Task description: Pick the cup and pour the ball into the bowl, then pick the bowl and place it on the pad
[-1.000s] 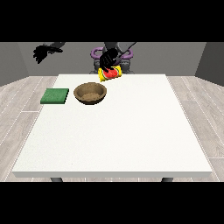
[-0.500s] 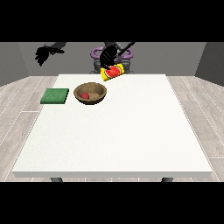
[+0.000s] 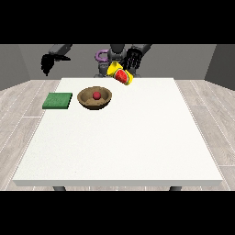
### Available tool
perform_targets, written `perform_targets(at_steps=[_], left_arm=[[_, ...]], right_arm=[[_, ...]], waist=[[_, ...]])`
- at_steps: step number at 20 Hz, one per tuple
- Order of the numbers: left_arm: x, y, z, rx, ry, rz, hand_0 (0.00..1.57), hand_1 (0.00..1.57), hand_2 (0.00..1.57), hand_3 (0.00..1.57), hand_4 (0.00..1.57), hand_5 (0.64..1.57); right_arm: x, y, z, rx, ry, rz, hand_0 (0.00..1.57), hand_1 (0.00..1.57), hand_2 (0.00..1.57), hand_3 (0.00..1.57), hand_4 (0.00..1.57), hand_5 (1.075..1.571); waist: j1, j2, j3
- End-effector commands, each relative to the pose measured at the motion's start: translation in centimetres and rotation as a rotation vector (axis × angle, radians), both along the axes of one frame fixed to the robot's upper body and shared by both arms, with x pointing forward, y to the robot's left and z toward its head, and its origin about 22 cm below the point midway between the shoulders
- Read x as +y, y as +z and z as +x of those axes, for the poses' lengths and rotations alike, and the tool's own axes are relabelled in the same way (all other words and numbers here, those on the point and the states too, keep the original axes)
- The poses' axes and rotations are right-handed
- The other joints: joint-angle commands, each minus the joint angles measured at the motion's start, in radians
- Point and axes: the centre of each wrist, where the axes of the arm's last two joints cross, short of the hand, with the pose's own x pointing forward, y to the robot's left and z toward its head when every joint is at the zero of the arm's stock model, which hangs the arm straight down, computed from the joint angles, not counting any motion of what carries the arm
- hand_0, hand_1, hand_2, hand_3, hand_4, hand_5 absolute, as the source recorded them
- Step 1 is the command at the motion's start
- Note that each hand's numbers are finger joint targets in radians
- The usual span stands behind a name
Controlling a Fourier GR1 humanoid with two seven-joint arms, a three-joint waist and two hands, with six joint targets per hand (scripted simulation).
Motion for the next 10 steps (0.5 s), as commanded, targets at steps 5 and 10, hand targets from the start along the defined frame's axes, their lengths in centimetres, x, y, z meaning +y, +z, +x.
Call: perform_targets(at_steps=[5,10], left_arm=[[4.3,-1.6,-2.6,0.034,0.061,-0.82,0.0,0.0,0.0,0.0,0.0,1.553],[5.0,-2.3,-4.9,0.072,-0.221,-1.037,0.0,0.0,0.0,0.0,0.0,1.565]], right_arm=[[4.4,1.7,3.7,-0.108,0.022,0.013,0.0,0.0,0.0,0.0,0.28,1.567],[8.5,0.6,4.7,-0.084,-0.082,0.029,0.0,0.0,0.0,0.0,0.21,1.571]], waist=[[0.006,0.169,-0.0063],[0.106,0.183,0.0089]])
